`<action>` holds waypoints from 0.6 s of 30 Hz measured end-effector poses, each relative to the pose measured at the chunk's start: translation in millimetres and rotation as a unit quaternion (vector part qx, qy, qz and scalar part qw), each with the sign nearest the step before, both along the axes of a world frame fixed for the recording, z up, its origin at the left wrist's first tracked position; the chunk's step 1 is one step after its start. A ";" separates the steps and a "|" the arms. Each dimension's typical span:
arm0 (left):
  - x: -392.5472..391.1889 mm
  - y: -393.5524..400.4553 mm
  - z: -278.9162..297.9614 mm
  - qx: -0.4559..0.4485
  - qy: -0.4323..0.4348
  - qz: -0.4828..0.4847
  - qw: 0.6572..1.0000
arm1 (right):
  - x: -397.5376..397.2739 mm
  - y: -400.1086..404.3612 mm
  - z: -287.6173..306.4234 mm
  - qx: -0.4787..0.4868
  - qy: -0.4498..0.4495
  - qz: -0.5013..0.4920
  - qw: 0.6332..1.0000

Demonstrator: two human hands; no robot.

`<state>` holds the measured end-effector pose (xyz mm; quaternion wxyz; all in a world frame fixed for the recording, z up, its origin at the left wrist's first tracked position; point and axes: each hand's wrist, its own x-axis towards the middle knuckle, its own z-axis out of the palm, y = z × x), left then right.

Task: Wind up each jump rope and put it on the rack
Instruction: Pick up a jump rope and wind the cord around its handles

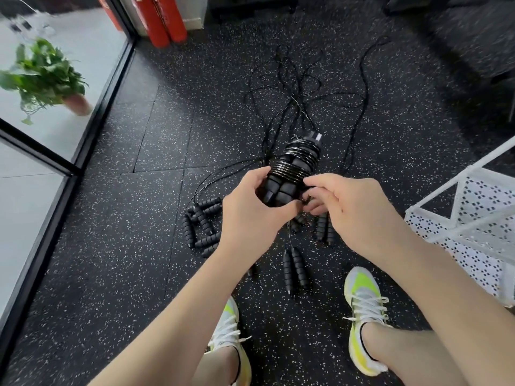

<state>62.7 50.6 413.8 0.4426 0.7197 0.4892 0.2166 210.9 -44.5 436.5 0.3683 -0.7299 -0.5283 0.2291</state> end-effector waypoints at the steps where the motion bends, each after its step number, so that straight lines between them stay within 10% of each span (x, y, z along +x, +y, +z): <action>1: 0.4 -1.0 1.1 -0.003 -0.006 0.002 1.000 | 1.4 -0.8 -2.9 0.020 -0.022 0.012 0.999; 18: 2.9 -16.5 10.3 -0.028 -0.034 -0.024 0.999 | 17.5 -2.2 -10.2 0.160 -0.093 0.071 0.980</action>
